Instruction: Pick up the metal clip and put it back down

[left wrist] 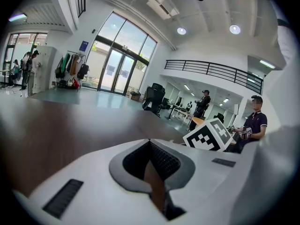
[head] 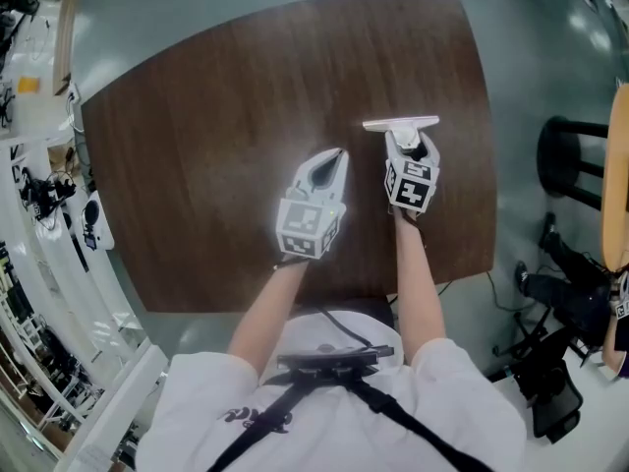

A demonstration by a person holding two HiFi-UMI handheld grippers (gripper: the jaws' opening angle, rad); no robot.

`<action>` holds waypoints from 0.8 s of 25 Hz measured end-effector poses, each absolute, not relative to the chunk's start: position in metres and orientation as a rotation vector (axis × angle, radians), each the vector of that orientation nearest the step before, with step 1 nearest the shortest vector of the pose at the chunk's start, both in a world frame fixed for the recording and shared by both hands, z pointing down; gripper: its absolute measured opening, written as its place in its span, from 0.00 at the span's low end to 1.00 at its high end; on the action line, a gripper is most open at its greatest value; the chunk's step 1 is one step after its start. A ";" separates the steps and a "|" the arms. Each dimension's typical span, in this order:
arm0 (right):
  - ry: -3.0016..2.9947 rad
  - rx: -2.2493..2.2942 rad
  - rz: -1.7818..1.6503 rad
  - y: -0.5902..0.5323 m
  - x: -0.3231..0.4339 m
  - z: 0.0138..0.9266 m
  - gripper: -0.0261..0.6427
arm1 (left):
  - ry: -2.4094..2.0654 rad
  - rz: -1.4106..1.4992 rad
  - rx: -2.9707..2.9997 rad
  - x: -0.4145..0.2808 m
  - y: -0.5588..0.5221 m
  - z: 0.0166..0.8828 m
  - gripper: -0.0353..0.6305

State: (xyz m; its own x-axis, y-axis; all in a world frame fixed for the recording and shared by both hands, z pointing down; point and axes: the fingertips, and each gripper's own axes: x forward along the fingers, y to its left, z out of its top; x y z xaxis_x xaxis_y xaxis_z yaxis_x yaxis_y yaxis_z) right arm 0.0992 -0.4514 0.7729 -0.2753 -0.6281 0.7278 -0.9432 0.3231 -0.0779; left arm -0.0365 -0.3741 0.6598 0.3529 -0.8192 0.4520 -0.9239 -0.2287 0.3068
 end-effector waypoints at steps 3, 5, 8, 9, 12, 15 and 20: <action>-1.980 1.332 0.684 -0.449 0.099 0.780 0.49 | -1.527 0.270 2.092 -0.040 -0.371 0.656 0.07; -1.978 1.304 0.672 -0.449 0.100 0.781 0.49 | -1.524 0.271 2.099 -0.038 -0.368 0.655 0.07; -1.984 1.286 0.642 -0.448 0.100 0.777 0.49 | -1.522 0.271 2.112 -0.038 -0.361 0.651 0.07; -1.985 1.286 0.635 -0.445 0.100 0.775 0.49 | -1.525 0.270 2.115 -0.039 -0.358 0.649 0.07; -1.988 1.296 0.635 -0.431 0.105 0.767 0.49 | -1.536 0.265 2.125 -0.039 -0.346 0.640 0.07; -1.996 1.322 0.636 -0.422 0.112 0.756 0.49 | -1.551 0.253 2.139 -0.037 -0.339 0.628 0.07; -2.068 1.346 0.611 -0.394 0.110 0.722 0.49 | -1.577 0.233 2.156 -0.040 -0.311 0.607 0.07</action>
State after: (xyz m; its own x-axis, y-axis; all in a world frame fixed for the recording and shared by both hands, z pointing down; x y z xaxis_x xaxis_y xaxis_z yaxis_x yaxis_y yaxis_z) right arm 0.1097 -0.3939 0.7219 -0.3137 -0.6507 0.6915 -0.9221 0.3825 -0.0584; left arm -0.0396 -0.3113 0.6073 0.3301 -0.8581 0.3934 -0.9351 -0.2404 0.2603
